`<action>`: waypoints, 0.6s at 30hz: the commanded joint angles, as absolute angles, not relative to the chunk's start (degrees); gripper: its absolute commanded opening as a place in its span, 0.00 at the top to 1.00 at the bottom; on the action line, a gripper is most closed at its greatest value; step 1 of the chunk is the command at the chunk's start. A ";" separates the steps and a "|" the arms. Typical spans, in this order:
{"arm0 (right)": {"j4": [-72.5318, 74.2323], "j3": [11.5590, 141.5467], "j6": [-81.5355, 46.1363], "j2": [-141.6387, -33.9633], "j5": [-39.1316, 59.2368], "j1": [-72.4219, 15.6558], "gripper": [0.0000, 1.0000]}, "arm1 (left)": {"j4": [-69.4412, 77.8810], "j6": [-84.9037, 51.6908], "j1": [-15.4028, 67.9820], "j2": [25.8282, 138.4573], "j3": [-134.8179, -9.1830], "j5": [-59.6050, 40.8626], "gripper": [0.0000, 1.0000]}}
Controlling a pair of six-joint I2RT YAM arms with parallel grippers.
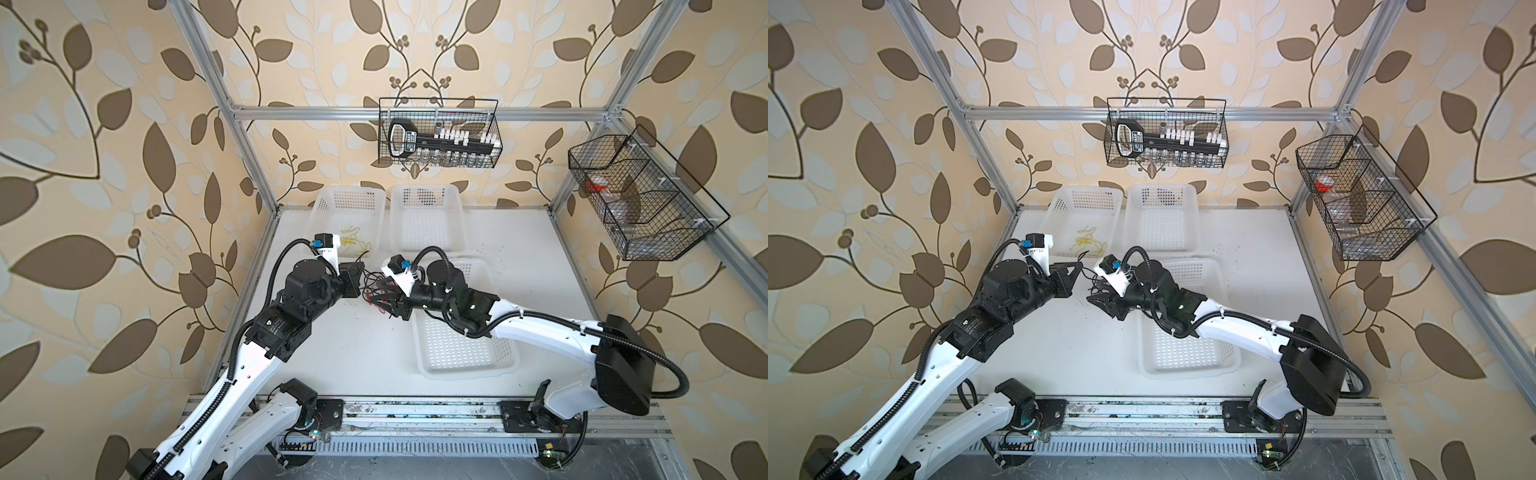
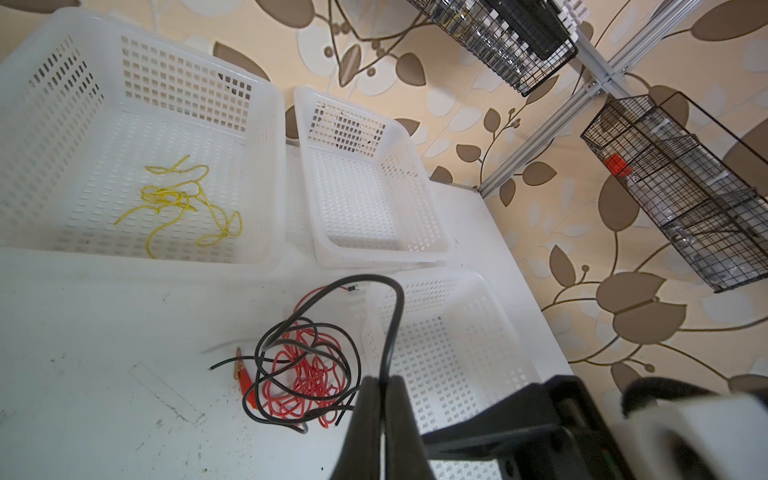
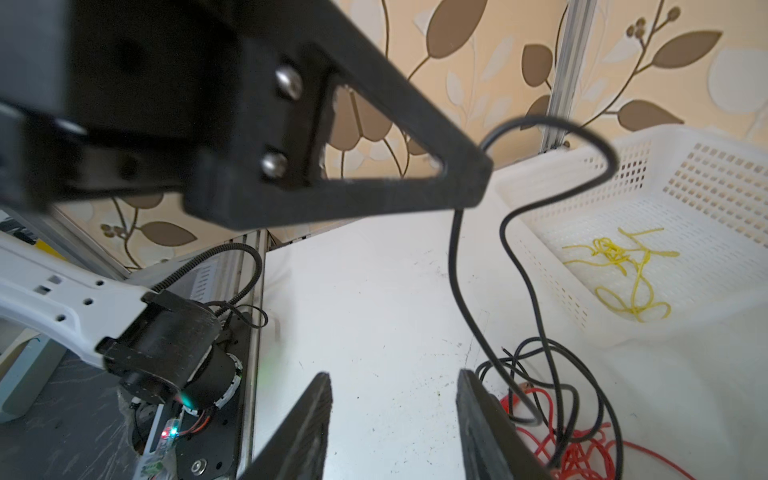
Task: Untangle the cables
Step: 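Lift the black wire with the left gripper while the right gripper holds it lower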
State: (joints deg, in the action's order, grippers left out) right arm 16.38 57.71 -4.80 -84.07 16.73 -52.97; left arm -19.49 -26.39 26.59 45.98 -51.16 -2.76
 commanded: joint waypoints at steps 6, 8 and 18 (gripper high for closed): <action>13.27 56.85 -1.73 -83.21 8.68 -52.62 0.42 | -15.07 -22.01 26.54 45.62 -51.29 -7.40 1.00; 13.44 56.87 -2.57 -84.22 7.09 -52.30 0.41 | -13.56 -22.47 26.54 45.69 -51.03 -9.77 1.00; 14.72 60.41 -6.02 -89.75 -2.77 -50.41 0.40 | -8.22 -26.13 26.55 46.44 -50.49 -19.04 1.00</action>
